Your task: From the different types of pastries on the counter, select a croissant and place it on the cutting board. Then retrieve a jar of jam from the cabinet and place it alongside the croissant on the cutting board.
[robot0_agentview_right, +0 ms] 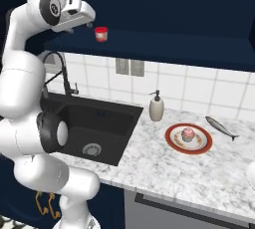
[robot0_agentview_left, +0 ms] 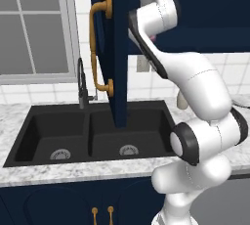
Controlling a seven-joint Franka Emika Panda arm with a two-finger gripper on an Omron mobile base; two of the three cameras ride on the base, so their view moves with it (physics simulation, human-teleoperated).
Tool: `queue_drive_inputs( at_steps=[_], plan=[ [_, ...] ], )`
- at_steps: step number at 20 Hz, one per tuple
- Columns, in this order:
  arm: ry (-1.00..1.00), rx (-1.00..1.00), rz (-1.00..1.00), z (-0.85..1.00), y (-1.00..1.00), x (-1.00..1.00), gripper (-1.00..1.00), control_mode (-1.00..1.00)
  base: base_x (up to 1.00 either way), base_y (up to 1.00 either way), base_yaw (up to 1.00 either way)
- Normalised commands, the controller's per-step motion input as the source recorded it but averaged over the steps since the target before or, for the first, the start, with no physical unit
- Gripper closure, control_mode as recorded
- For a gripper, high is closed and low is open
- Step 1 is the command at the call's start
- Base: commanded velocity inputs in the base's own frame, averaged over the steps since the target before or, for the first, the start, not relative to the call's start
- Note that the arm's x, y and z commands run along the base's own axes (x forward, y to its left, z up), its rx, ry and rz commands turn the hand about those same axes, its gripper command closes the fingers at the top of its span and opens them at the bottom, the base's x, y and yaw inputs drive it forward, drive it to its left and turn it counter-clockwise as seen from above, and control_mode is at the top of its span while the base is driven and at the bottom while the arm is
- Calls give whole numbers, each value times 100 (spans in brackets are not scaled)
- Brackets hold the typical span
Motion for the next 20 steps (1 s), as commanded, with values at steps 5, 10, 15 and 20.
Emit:
queue_drive_inputs(
  at_steps=[5, 10, 15, 20],
  plan=[
    [0, 9, 0, 21, -35, 32, -100, -100, 0, 0, 0],
    [-1, 12, 0, 4, -15, 38, -100, -100, 0, 0, 0],
    [-9, 12, 0, 0, 0, 59, -100, -100, 0, 0, 0],
    [-3, 11, 0, 0, -1, 40, -100, -100, 0, 0, 0]
  ],
)
